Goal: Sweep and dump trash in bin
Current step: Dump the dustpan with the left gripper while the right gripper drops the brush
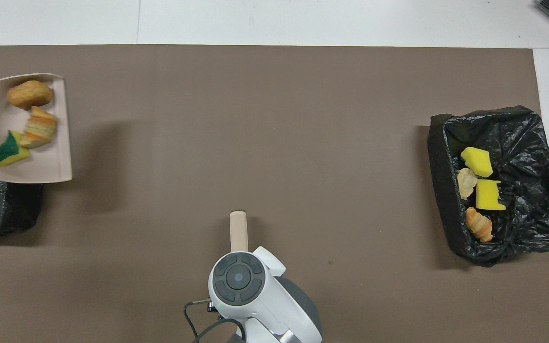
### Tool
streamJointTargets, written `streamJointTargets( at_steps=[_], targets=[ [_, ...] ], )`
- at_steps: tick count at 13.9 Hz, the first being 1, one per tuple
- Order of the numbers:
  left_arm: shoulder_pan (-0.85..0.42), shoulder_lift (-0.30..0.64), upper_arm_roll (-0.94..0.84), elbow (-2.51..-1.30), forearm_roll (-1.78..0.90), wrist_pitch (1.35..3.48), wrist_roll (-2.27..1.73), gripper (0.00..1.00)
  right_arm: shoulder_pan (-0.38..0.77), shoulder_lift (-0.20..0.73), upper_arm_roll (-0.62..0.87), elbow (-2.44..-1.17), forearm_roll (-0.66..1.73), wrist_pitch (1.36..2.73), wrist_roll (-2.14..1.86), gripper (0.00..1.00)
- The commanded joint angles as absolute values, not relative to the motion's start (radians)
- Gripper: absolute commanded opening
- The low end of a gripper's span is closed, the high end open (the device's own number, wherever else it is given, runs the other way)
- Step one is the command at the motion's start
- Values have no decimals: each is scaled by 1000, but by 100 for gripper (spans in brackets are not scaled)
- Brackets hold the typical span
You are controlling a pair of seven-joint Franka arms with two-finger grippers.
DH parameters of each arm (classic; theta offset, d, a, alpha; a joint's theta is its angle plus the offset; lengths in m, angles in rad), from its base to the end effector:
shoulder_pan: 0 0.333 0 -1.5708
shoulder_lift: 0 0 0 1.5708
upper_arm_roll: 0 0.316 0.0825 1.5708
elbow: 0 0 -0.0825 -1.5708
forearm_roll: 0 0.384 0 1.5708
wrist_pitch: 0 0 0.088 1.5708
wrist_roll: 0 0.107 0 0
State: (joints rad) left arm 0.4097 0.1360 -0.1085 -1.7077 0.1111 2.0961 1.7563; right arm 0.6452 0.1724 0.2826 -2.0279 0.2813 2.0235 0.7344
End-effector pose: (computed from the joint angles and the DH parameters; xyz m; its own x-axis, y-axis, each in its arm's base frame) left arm 0.5975 0.1949 0.5299 0.0900 -0.9866 -0.1364 -0.9722 -0.0573 -0.2270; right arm 0.3277 0.4586 0.3563 0.9450 0.0576 -0.3219 0.0352 -0.9966 -0.0747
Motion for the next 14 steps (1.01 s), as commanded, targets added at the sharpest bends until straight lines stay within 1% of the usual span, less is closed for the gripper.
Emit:
streamJointTargets(
  at_steps=[1, 2, 5, 6, 7, 9, 11, 13, 14],
  targets=[
    [507, 253, -123, -1499, 121, 2010, 1799, 0, 655, 180, 282, -2069, 264, 2086, 750, 0],
    [544, 267, -123, -1479, 164, 2029, 1801, 0, 660, 186, 282, -2071, 264, 2086, 755, 0],
    [557, 281, -117, -1489, 357, 2146, 1787, 0, 667, 199, 282, -2072, 265, 2108, 770, 0],
    [557, 294, -115, -1493, 435, 2169, 1763, 0, 655, 205, 282, -2072, 265, 2100, 769, 12],
    [548, 301, -115, -1494, 519, 2180, 1728, 0, 649, 212, 282, -2065, 264, 2092, 755, 99],
    [531, 304, -117, -1538, 693, 2212, 1640, 0, 641, 219, 278, -2022, 261, 2054, 753, 100],
    [509, 292, -117, -1583, 845, 2212, 1585, 0, 611, 224, 278, -1967, 229, 1982, 752, 100],
    [488, 275, -115, -1601, 943, 2186, 1551, 0, 568, 213, 275, -1915, 215, 1893, 749, 100],
    [488, 267, -115, -1611, 1000, 2169, 1522, 0, 531, 204, 275, -1896, 215, 1870, 739, 100]
  ],
)
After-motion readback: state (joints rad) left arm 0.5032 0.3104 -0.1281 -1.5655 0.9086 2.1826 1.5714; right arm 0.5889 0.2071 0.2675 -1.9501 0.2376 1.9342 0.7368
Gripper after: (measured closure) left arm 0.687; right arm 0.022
